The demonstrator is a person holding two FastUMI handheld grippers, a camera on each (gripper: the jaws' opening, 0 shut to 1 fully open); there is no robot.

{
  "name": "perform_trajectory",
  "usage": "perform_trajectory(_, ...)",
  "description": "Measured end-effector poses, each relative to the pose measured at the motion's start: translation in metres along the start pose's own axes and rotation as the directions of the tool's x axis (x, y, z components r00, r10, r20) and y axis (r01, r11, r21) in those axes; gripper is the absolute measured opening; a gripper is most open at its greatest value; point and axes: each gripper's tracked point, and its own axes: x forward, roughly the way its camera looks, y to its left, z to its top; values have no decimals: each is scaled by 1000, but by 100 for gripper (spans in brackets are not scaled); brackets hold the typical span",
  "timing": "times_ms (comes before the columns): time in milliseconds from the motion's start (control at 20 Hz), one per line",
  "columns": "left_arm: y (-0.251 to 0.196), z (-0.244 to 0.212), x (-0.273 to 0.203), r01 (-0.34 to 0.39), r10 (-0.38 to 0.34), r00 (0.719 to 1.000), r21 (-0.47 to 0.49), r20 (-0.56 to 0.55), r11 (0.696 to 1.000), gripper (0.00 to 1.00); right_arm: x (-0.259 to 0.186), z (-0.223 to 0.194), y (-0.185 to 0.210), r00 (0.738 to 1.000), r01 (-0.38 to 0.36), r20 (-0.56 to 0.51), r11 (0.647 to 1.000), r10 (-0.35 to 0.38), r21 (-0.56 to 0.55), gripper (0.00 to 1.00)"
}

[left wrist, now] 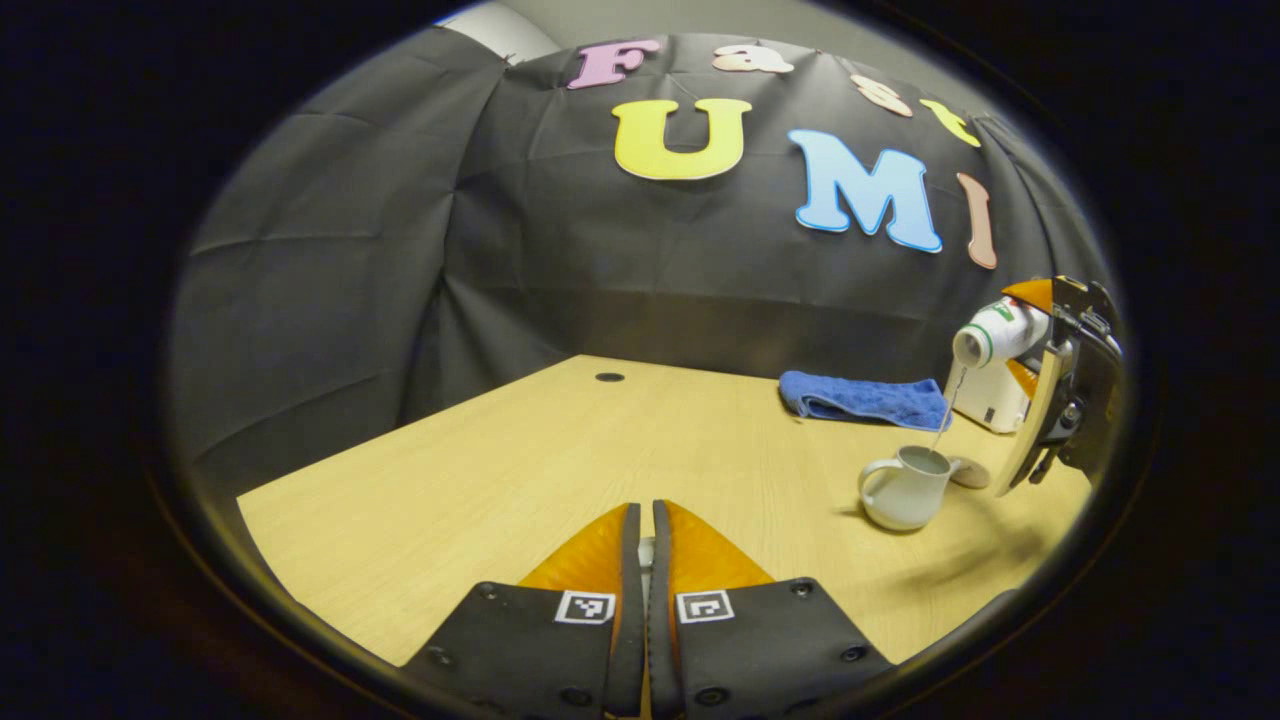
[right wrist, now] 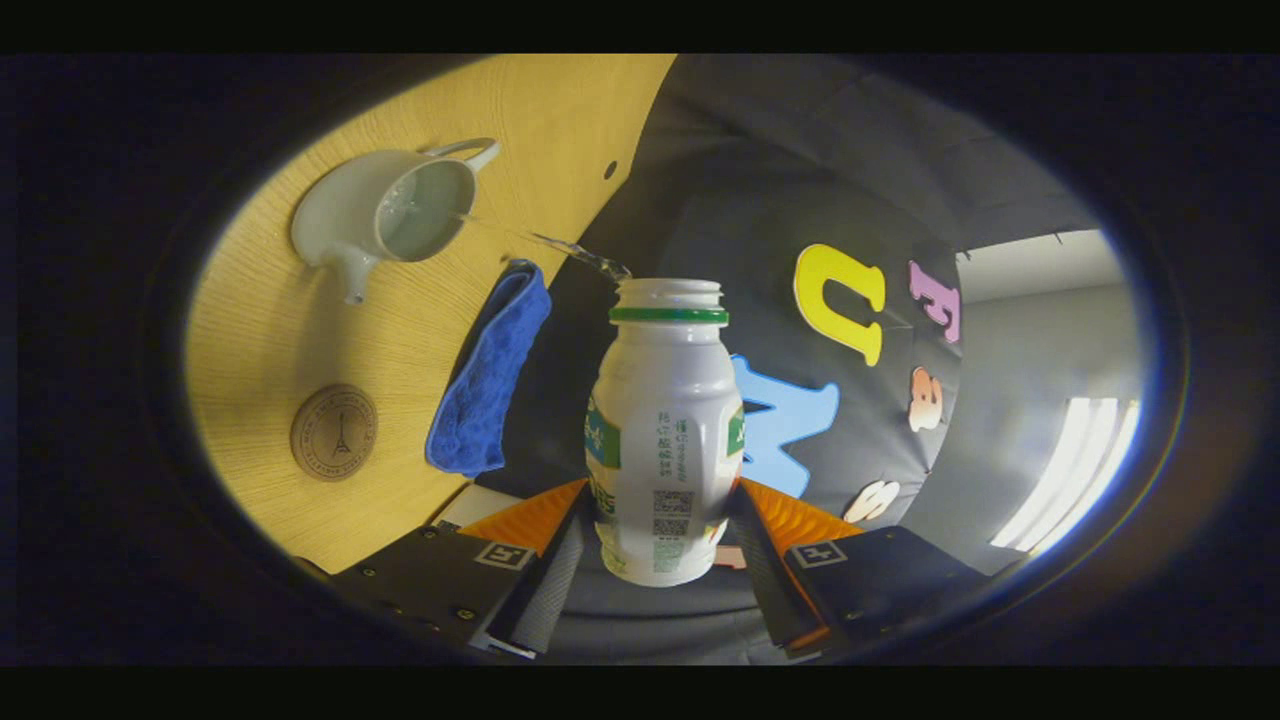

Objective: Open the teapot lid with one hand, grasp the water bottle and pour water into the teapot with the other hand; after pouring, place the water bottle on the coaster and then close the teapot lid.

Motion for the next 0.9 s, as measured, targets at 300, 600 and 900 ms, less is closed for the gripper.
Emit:
perform_trajectory(300,-1,0,0,-2,2,1000,9,-1,1000,9,2,1,-3,1000,5,10,1000,-5,-13,77)
perform_trajectory(600,-2,0,0,-2,2,1000,11,-1,1000,9,1,1,-4,1000,-2,16,1000,2,-27,78)
perform_trajectory(900,-1,0,-1,-1,1,1000,10,-3,1000,8,3,3,-6,1000,5,29,999,-4,-49,78)
